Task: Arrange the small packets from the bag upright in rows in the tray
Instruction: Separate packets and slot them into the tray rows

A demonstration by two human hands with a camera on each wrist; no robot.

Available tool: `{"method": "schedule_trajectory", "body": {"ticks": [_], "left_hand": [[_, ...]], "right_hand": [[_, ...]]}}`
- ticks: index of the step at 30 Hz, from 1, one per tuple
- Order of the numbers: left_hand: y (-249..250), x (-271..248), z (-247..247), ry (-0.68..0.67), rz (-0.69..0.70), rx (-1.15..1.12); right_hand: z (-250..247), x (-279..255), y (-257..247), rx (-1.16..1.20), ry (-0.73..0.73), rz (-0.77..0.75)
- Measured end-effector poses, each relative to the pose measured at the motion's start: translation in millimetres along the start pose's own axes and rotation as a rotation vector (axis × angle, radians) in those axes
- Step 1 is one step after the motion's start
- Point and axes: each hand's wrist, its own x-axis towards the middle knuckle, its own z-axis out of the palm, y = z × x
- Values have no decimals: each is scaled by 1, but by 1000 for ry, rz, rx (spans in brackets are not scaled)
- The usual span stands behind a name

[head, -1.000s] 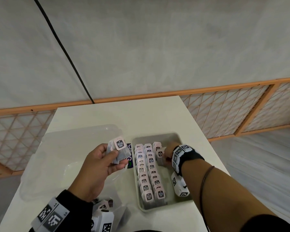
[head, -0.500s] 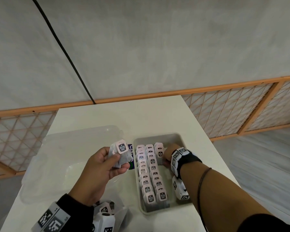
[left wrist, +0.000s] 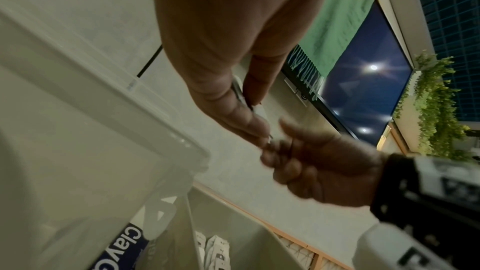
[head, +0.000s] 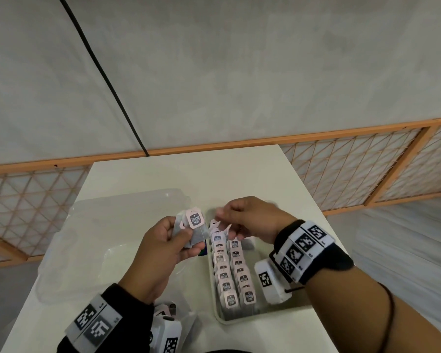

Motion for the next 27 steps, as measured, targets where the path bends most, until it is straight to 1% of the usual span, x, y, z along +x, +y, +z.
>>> {"method": "schedule_trajectory", "body": {"ticks": [1,3,5,7,8,11,13,15,16,17,19,22,23,24,25,27], "left_hand": [[0,1,2,-1,12,13],[-1,1,7,-5,30,38],[-3,1,11,-11,38,52],[-4,1,11,-7,36,69],[-5,1,10,1,32,73],[-7,1,5,30,7,71],[-7,1,2,42,-2,71],[-8,1,2,44,-11,62],[-8,1,1,41,-13,59],[-8,1,1,39,-14,56],[-9,0,1,36,-14,52],[-9,0,0,34,-15,56],[-9,0,0,34,-15,60],[-8,0,-1,34,-15,63],[-8,0,-1,35,-17,62],[-8,1,-3,37,-22,53]], "right_hand": [[7,-8,-7,24,-41,-38],[15,-16,-13,36,-55,-90],[16,-17,-12,22,-35,-109],[11,-13,-6,12,25,-89],[5,-9,-1,-1,92,-52],[-21,7,16,-108,357,115],[-31,17,24,-294,406,231],[-33,24,31,-590,323,373],[-30,26,35,-721,253,479],[-29,29,41,-875,177,538],[-28,39,57,-953,113,591],[-32,59,84,-1034,120,599],[-30,54,80,-1089,107,586],[-26,46,72,-1074,92,590],[-27,41,67,-1092,38,580],[-26,40,66,-1111,14,577]]}}
